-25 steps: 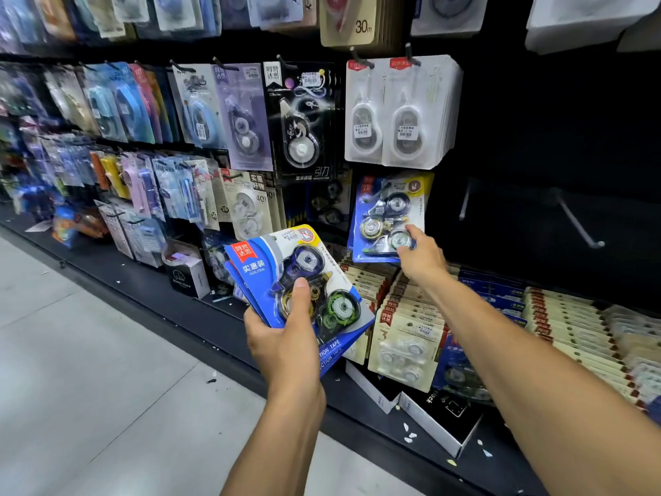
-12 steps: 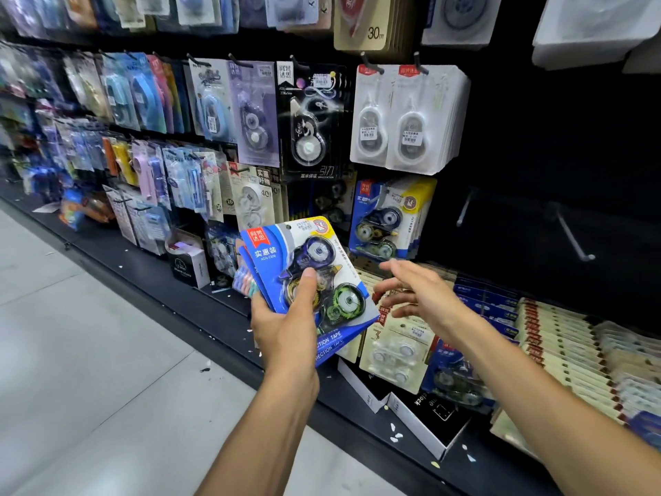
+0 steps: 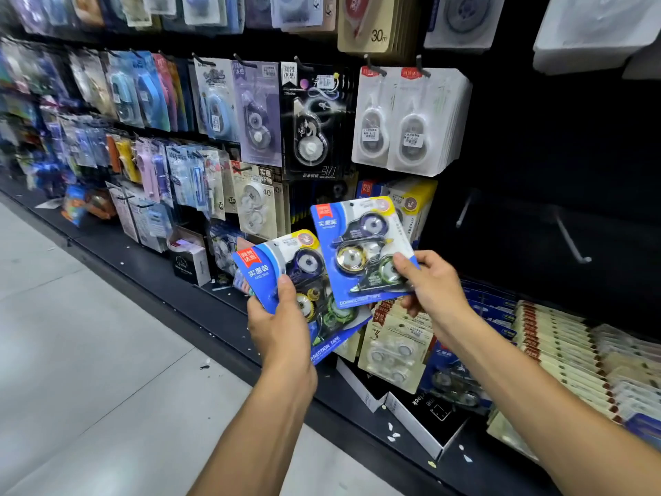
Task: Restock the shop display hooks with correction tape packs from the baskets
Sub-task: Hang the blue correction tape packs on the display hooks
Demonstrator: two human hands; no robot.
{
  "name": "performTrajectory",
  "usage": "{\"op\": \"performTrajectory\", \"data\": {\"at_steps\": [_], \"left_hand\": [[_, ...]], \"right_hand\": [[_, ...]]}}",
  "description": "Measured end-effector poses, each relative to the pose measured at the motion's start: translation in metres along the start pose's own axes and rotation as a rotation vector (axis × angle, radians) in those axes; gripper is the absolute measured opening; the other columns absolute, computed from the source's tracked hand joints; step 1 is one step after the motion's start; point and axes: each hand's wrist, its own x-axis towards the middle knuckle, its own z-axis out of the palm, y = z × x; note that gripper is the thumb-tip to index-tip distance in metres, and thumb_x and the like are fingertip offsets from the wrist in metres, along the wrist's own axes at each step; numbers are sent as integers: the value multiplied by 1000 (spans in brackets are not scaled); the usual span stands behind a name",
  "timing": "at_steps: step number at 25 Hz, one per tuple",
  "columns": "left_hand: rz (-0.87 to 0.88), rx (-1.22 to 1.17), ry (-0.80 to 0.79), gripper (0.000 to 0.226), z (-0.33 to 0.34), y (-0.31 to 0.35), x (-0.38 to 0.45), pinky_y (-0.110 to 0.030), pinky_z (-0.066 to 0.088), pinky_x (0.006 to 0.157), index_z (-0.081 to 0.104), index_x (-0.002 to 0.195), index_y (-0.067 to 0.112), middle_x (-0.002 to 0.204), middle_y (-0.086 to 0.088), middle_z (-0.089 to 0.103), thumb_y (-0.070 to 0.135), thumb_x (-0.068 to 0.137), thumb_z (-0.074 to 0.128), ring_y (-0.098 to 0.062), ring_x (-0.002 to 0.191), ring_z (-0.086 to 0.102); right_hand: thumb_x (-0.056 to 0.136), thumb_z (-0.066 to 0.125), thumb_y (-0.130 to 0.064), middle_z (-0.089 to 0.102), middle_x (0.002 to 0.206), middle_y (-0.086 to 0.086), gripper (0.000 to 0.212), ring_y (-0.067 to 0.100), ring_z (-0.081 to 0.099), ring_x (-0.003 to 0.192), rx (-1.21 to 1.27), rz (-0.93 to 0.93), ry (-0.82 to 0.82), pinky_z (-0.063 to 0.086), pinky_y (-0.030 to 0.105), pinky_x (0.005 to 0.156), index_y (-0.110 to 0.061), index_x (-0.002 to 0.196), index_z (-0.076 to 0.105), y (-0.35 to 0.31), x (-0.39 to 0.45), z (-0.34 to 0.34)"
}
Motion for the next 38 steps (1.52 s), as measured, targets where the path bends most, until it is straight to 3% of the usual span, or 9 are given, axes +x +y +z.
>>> {"op": "performTrajectory", "data": {"at_steps": [4,8,14,20,24,29,32,34,38], "left_hand": [[81,52,96,18,-5,5,6,-42,56,84,57,105,19,89,5,63,36,101,59,-20,78,62],[117,88,88,18,-5,8,5,-42,56,83,57,103,20,90,7,64,38,101,58,-16,79,63],[104,73,72,19,-4,6,5,-52,58,87,60,103,26,104,0,69,44,99,59,-25,90,69],[102,74,55,20,-6,10,3,-53,58,87,59,104,26,108,-1,67,45,99,58,-24,91,68],[90,70,30,22,-6,6,2,-53,59,86,60,108,30,109,0,69,50,97,59,-25,91,71],[30,35,-55,34,-3,7,0,-48,63,77,61,126,29,110,0,73,48,97,61,-24,89,74],[18,9,-96,27,-2,9,-4,-42,63,68,65,118,25,101,0,76,42,97,66,-23,85,76],[17,-4,-102,21,-1,9,-5,-46,64,72,68,107,25,95,0,77,40,93,72,-25,84,76],[12,-44,-103,19,0,6,-6,-53,61,82,70,98,25,92,1,79,38,87,79,-28,88,76]], "right_hand": [[96,63,-40,69,99,5,22,15,57,54,-132,-142,182,45,29,44,-21,103,55,3,11,-3],[82,56,-66,68,96,-4,32,23,67,86,-239,-193,328,58,47,69,-35,90,52,7,11,2],[93,63,-49,61,105,0,29,22,60,98,-213,-162,425,53,42,75,-29,109,50,4,2,3],[100,55,-21,63,88,2,10,30,67,74,-347,-260,245,55,41,59,-29,94,57,8,6,8],[102,53,-13,58,129,9,40,23,65,83,-252,58,173,60,46,84,-28,139,52,5,40,8],[100,59,-15,45,149,9,61,29,65,107,-34,322,-104,61,37,78,-34,153,35,-2,44,5],[100,60,-33,60,134,4,39,21,64,102,-108,197,-47,59,31,70,-25,138,54,-3,27,11],[99,57,-43,73,104,-3,31,11,67,85,-29,77,-234,54,25,67,-20,117,66,-6,10,15],[85,77,-24,77,101,-2,32,13,74,90,-108,-13,-458,58,26,75,-18,114,62,-10,-9,18]]}}
